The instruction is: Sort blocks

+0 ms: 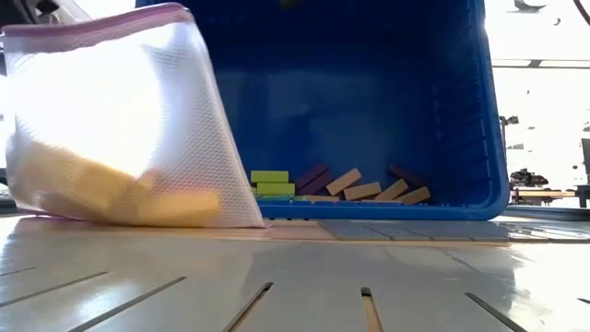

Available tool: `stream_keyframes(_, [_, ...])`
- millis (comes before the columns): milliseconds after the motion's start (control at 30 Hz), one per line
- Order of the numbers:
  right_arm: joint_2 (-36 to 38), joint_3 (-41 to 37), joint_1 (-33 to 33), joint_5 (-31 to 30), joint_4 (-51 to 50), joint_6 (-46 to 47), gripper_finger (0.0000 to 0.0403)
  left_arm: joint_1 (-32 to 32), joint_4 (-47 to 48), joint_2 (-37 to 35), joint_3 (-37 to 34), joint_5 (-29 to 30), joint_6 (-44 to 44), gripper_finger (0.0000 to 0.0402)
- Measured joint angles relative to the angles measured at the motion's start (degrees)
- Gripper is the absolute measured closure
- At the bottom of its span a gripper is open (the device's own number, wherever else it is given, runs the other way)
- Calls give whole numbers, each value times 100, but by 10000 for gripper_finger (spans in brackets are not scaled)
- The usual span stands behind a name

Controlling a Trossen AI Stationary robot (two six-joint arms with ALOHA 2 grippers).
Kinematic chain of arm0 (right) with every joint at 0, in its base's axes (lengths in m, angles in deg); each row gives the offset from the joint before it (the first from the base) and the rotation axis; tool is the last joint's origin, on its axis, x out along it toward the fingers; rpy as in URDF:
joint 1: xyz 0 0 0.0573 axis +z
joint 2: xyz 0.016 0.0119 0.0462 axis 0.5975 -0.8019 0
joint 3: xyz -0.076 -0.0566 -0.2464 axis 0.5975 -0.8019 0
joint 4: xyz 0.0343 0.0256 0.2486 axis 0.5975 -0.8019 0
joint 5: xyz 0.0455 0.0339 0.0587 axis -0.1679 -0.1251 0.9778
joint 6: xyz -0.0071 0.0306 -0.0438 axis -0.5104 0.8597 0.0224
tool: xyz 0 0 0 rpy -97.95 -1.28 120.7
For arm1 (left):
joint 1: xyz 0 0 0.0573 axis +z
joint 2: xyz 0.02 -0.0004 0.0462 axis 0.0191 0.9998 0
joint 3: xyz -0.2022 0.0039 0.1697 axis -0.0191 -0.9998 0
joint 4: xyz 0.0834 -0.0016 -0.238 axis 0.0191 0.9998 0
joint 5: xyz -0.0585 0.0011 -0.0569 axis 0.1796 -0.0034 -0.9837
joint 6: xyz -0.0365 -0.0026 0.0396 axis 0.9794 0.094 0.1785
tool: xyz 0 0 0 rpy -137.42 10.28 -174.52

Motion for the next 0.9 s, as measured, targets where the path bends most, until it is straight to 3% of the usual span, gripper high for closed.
stream_keyframes(133, [9,94,-115,-761,-262,-33,190,-31,57,-18,0,-242,222,401])
stream_keyframes(267, [-25,-271,-541,-800,-188,27,190,-59,63,-33,0,-456,284,401])
stream_keyframes(467, [-37,-1541,-1371,-318,1701,-27,191,-59,183,-111,0,-711,616,401])
stream_keyframes(633, [-48,-2791,-2083,-351,3184,-187,191,-57,165,-176,0,-821,979,401])
stream_keyframes(900, [-48,-4133,-3087,167,4724,-931,191,16,-391,-173,0,-1390,1274,401])
